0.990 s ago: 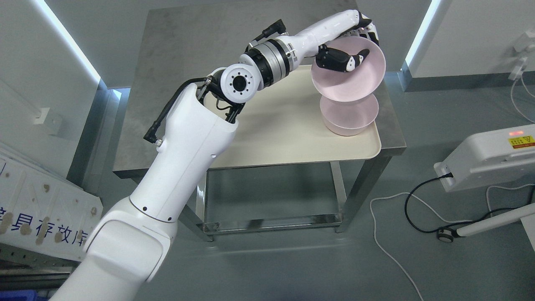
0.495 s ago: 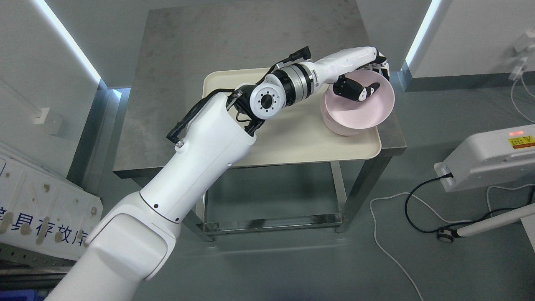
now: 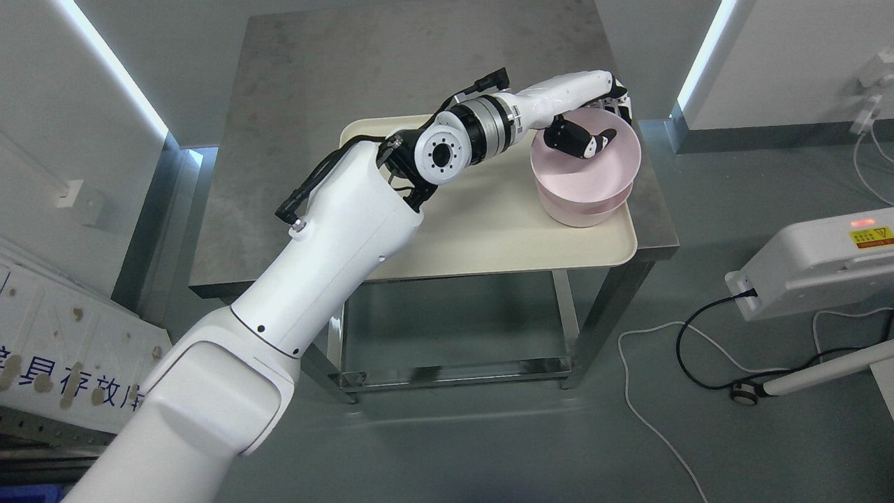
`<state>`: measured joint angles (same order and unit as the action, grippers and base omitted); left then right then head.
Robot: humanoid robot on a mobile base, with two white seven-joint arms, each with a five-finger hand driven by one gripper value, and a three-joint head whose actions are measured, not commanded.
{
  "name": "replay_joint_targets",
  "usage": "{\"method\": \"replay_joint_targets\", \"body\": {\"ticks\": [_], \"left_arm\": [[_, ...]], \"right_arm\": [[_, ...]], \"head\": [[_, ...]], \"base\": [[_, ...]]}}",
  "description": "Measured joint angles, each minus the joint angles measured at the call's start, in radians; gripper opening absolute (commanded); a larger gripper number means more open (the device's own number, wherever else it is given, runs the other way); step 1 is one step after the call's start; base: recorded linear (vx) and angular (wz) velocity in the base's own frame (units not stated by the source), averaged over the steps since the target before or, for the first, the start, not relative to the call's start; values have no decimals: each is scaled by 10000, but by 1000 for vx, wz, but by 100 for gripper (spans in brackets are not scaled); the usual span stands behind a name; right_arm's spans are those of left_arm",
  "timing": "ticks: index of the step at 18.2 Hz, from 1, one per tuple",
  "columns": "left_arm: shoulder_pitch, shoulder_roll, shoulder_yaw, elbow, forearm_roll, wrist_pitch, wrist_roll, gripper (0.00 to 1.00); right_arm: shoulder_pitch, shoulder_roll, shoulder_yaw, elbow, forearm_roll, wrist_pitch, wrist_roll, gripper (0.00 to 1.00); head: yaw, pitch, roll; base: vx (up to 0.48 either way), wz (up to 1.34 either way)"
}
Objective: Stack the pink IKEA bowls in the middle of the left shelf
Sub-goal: 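Release the stacked bowl and withdraw the left hand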
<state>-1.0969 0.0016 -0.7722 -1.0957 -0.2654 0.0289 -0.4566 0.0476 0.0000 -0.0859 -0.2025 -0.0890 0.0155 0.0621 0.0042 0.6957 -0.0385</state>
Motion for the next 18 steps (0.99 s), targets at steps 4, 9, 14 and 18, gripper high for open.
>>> {"method": "replay_joint_targets", "body": {"ticks": [4, 9, 14, 18], "left_arm": [[-41, -4, 16, 198, -66, -35, -7, 40], [-53, -8, 151, 279, 382, -162, -105, 62], [593, -12, 1051, -418, 1129, -615, 361, 83], [1751, -13, 1871, -1503, 1372, -840, 26, 82]], "right_arm": [[0, 0, 0, 0, 0, 15, 0, 100], [0, 0, 0, 0, 0, -10, 0, 100], [1, 0, 0, 0, 0, -33, 0, 100], [1, 0, 0, 0, 0, -38, 0, 100]], "head": [[0, 0, 0], [0, 0, 0], [0, 0, 0], [0, 0, 0]], "base": [[0, 0], [0, 0], [0, 0], [0, 0]]}}
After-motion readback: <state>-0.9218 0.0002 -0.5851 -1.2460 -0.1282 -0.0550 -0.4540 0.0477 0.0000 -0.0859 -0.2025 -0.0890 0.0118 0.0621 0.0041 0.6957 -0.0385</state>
